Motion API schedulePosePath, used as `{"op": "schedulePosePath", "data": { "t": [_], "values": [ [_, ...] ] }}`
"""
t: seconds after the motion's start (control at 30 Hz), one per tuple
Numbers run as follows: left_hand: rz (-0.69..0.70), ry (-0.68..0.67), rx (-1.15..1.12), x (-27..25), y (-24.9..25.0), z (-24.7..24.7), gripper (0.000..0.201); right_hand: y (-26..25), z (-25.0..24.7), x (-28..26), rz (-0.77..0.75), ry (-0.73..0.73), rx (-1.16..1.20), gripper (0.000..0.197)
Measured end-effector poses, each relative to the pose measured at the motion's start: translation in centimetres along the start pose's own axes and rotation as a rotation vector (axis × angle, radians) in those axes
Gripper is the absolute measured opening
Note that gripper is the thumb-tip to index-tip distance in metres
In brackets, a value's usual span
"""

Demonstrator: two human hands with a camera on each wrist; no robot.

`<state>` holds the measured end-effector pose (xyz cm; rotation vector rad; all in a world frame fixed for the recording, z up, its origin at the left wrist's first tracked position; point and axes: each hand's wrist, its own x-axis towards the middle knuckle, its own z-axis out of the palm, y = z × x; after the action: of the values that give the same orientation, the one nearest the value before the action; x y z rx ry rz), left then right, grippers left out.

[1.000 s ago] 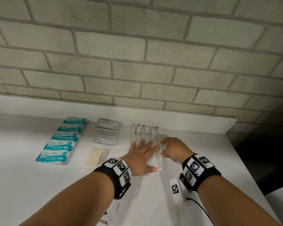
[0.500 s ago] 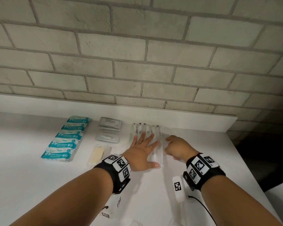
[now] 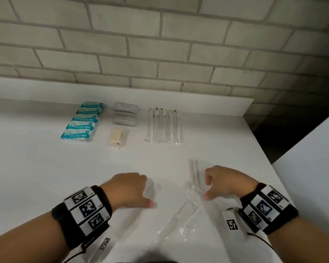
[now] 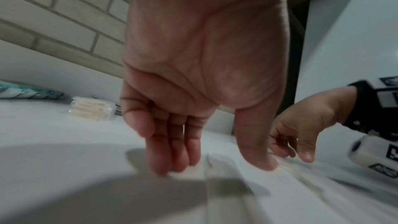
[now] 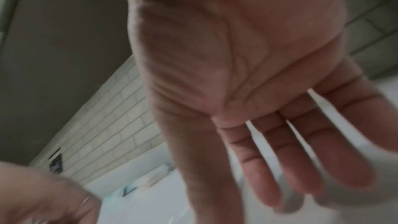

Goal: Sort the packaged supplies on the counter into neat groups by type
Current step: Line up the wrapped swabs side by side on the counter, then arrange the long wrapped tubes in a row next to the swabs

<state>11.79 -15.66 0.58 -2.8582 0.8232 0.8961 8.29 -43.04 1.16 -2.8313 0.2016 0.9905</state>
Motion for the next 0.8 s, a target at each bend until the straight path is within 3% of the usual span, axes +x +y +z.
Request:
{"op": "schedulePosePath", "data": {
  "t": [0.07, 0.13, 0.3, 0.4, 0.53, 0.6, 0.7, 0.8],
  "values": [
    [-0.041, 0.038, -0.037, -0.8, 0.7, 1.0, 0.055, -0.8, 1.3, -0.8, 0.005, -0.026, -0.130, 0.043],
    [-0.046, 0.063, -0.087, -0.9, 1.2, 1.5, 0.044, -1.1, 1.8, -1.0, -0.009, 0.020, -0.125, 0.030],
    [-0.037, 0.050, -0.198, -1.1, 1.3, 1.3, 0.020, -0.2, 1.9, -2.8, -0.053, 0.243, 0.227, 0.010],
    [0.012, 0.073, -0.213, -1.5, 1.7, 1.5, 0.014, 0.2, 2.4, -4.5, -0.106, 0.244, 0.231, 0.015],
    [0.225, 0.020, -0.483, -2.1, 4.4, 2.1, 0.035, 0.3, 5.1, -5.5, -0.131, 0.143, 0.074, 0.035],
    [0.317, -0.058, -0.417, -2.2, 6.4, 2.9, 0.042, 0.3, 6.5, -5.4, -0.085, 0.156, -0.008, 0.050],
    [0.297, 0.005, -0.152, -2.0, 7.6, 4.4, 0.051, 0.5, 7.2, -5.5, -0.032, 0.245, -0.140, 0.055],
    [0.210, 0.079, -0.106, -1.7, 6.2, 4.9, 0.058, 0.7, 7.5, -5.3, -0.131, 0.344, -0.166, 0.051]
  ]
}}
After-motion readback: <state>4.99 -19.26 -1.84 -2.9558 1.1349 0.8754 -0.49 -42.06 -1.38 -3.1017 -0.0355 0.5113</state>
